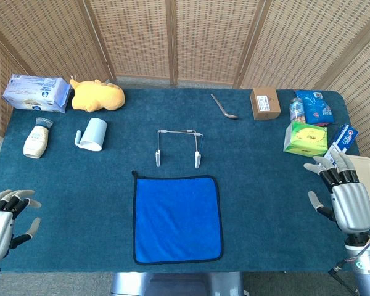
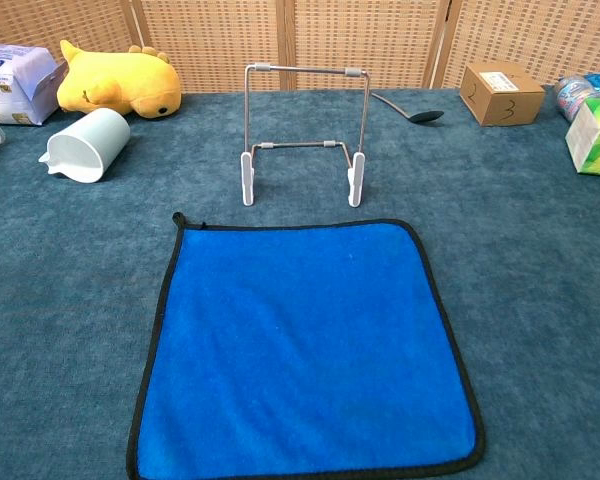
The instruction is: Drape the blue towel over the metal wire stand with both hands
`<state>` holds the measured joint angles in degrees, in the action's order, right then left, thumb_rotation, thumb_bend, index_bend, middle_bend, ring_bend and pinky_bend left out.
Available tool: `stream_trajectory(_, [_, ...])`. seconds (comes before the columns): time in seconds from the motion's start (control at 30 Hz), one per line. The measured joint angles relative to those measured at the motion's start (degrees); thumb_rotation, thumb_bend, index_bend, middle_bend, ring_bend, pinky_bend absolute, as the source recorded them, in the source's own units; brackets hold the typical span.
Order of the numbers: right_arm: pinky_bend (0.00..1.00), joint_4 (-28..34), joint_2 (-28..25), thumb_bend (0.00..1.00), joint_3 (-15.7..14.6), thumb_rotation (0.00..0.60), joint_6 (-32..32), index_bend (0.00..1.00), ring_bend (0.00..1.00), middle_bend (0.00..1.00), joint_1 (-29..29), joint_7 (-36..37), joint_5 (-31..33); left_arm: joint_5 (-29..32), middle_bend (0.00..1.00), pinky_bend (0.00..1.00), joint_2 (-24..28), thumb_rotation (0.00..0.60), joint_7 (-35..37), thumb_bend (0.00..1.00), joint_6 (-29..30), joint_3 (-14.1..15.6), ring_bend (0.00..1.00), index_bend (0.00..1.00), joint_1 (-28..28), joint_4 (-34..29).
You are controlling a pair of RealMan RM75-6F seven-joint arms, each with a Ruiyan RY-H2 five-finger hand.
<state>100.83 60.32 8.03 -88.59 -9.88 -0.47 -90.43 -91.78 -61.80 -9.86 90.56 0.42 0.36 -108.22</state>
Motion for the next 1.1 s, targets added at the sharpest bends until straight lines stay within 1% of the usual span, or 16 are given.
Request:
stream_trajectory(0.23, [0.0,0.0,-0.7,0.3,-1.0,0.6,1.5,0.27,0.05,0.2,0.2,1.6,0.5,-0.1,0.29,0.17,-0.2,0.6,-0.6,0.45,-0.8,0.1,0.26,0.42,-0.4,-0.1])
stream_trajectory(0.43, [0.0,0.1,-1.6,0.3,-1.9,0.6,2.0,0.26,0.05,0.2,0.9,2.0,0.9,-0.6,0.29,0.16,0.1,0.6,-0.6,0.45,0.0,0.3,0.24,0.41,0.1,-0.1])
stream_trajectory(0.67, [0.0,0.0,-2.2,0.3,-3.1,0.6,4.2,0.26,0.05,0.19,1.3,2.2,2.4,0.3,0.28,0.16,0.0,0.6,-0.5,0.45,0.6,0.5,0.24,0.41,0.9,1.2])
stream_trajectory(0.87, [0.0,-0.6,-2.5,0.3,-3.4,0.6,4.6,0.26,0.05,0.19,2.0,2.3,4.1,0.8,0.28,0.16,-1.3,0.6,0.1,0.45,0.9,0.7,0.23,0.41,1.5,2.6])
stream_trajectory(1.1, [0.0,-2.4,-2.4,0.29,-3.8,0.6,5.1,0.25,0.05,0.19,2.4,3.1,4.5,0.8,0.28,0.16,-2.1,0.6,-0.4,0.45,0.3,0.9,0.23,0.41,1.3,2.4])
